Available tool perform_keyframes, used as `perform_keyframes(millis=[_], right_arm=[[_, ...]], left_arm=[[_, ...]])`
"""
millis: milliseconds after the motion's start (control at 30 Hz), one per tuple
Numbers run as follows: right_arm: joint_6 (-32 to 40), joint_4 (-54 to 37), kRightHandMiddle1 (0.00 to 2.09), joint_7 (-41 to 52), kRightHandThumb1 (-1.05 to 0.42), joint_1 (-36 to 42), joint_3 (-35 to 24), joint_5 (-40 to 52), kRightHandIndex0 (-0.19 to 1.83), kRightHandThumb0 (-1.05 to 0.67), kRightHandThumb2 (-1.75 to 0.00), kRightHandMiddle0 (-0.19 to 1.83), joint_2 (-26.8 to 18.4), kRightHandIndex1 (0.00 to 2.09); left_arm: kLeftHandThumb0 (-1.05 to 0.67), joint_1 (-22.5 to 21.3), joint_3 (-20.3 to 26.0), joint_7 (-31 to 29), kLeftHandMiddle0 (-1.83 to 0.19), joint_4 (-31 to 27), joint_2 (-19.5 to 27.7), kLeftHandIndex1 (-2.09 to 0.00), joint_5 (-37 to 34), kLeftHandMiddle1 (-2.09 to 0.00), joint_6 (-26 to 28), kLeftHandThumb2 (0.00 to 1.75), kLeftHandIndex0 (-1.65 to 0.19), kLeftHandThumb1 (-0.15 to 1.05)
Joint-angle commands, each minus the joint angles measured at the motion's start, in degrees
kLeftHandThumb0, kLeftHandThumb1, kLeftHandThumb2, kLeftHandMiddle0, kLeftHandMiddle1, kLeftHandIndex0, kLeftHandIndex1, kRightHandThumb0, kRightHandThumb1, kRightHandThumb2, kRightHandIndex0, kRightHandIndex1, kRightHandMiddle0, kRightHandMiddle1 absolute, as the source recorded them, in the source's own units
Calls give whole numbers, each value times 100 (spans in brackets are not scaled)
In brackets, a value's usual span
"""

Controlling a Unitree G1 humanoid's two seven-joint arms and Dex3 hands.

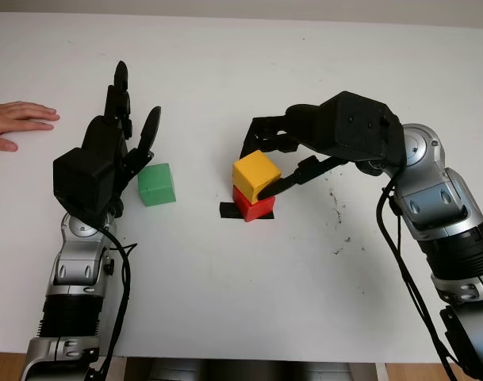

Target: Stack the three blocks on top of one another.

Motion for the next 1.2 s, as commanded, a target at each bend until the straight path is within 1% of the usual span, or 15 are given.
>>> perform_keyframes(millis=[0, 67, 200, 267, 300, 367, 500, 633, 733, 800, 900, 967, 1033, 1067, 1167], right_arm=[[-9, -131, 94, 53, -81, 57, -2, -4, 15, -63, -5, 0, -86, 1], [-69, -163, 81, 96, -82, 58, 23, -41, 12, -66, -5, -1, -144, 1], [-106, -304, 36, 292, -85, 34, 28, -81, -2, -70, -5, 0, -305, 2], [-68, -366, 26, 432, -85, 10, -2, -38, -6, -71, -5, -3, -392, 1], [-51, -393, 20, 495, -85, 1, -16, -19, -12, -74, -6, -9, -431, 1], [-28, -493, 15, 681, -86, -36, -41, 10, -17, -76, -6, -15, -567, 0], [-4, -736, 2, 948, -87, -111, -140, 20, -19, -81, -6, -19, -848, 0], [-21, -974, 0, 954, -90, -136, -445, 198, -19, -87, -6, -19, -1004, 0], [166, -1124, 0, 868, -89, -245, -867, 609, -19, -84, -6, -19, -957, 0], [507, -1265, 0, 610, -90, -274, -1303, 1009, -19, -83, -6, -19, -778, 0], [900, -1497, 3, 143, -93, -239, -1686, 1366, -18, -82, -7, -14, -587, 1], [916, -1643, 5, -340, -101, -66, -1853, 1335, -13, -85, -17, -10, -490, 4], [958, -1769, 7, -736, -104, 98, -1902, 1286, -10, -86, -38, -7, -395, 6], [981, -1800, 7, -849, -104, 141, -1901, 1302, -10, -85, -44, -7, -368, 5], [1091, -1700, 4, -1103, -105, 289, -2074, 1653, -15, -77, -52, -11, -89, 3]], left_arm=[[-87, 70, 18, 3, 16, -123, 36, -6, 25, -5, 34, 47, 13, 105], [-87, 66, 14, 9, 16, -106, 44, -6, 44, -6, 27, 48, 13, 105], [-87, 50, 28, -31, 17, -31, 53, -5, 17, -5, -58, 48, 13, 105], [-87, 52, 27, -19, 16, -24, 58, -5, 36, -5, -63, 48, 13, 105], [-86, 53, 27, -12, 16, -20, 58, -5, 42, -5, -66, 48, 13, 105], [-86, 59, 32, -13, 16, -44, 53, -5, 30, -5, -42, 47, 13, 105], [-85, 50, 40, -14, 16, -55, 45, -5, 11, -5, -20, 46, 13, 105], [-85, 27, 46, -14, 15, -31, 51, -6, 6, -6, -26, 46, 12, 105], [-85, 4, 61, -17, 16, -23, 40, -6, -27, -5, -24, 46, 12, 105], [-85, 2, 70, -4, 15, -40, 43, -6, -28, -6, -36, 45, 11, 105], [-83, 16, 82, -20, 15, -106, 80, -6, -25, -5, 9, 45, 11, 105], [-82, 47, 105, -117, 17, -210, 147, -5, -69, -5, 71, 45, 13, 105], [-80, 73, 124, -193, 19, -276, 220, -5, -69, -4, 68, 45, 14, 105], [-80, 79, 129, -212, 19, -294, 244, -5, -62, -4, 67, 45, 14, 105], [-78, 100, 114, -106, 17, -337, 349, -6, 149, -5, -122, 44, 13, 105]])
